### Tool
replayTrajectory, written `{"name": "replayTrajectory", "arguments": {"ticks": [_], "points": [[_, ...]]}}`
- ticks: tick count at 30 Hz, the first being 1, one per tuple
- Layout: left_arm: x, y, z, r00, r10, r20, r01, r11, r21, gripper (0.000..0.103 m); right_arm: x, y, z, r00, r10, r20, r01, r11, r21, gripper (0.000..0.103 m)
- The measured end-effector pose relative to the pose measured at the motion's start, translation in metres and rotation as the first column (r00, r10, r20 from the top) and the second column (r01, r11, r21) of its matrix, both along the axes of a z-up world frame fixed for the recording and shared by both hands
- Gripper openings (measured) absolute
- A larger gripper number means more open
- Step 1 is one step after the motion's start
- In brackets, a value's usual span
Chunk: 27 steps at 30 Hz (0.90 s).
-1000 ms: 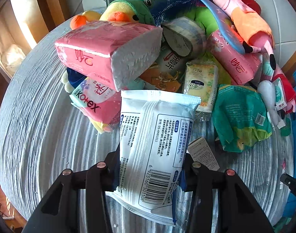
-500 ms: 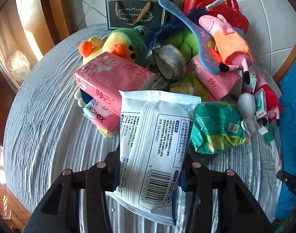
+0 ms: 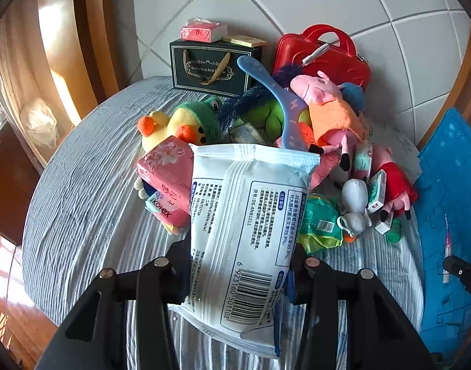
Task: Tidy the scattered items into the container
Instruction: 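Lift the wipes pack with the left tool while the right tool carries the tube to the bin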
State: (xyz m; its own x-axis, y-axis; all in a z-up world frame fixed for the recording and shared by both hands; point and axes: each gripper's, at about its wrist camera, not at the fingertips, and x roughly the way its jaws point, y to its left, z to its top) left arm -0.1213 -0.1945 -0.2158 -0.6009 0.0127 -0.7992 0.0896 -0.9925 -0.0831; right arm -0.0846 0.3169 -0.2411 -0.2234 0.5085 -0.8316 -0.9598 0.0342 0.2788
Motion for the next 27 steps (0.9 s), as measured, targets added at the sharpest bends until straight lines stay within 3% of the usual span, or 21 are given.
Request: {"name": "replayTrajectory", "arguments": {"ticks": [15,27], "points": [[0.033,0.035,0.060,0.994,0.021,-0.105,-0.022,1.000,-0.006,0.044,0.031,-0.017,0.058,0.998,0.059,-0.015,-0.057,0.991,0.118,0.017],[0.051,0.077,0.115,0.981,-0.023,-0.194,0.024,1.000,0.004,0.044,0.064,-0.040,0.106,0.995,0.087,-0.048,-0.074,0.971,0.227,0.017]]}}
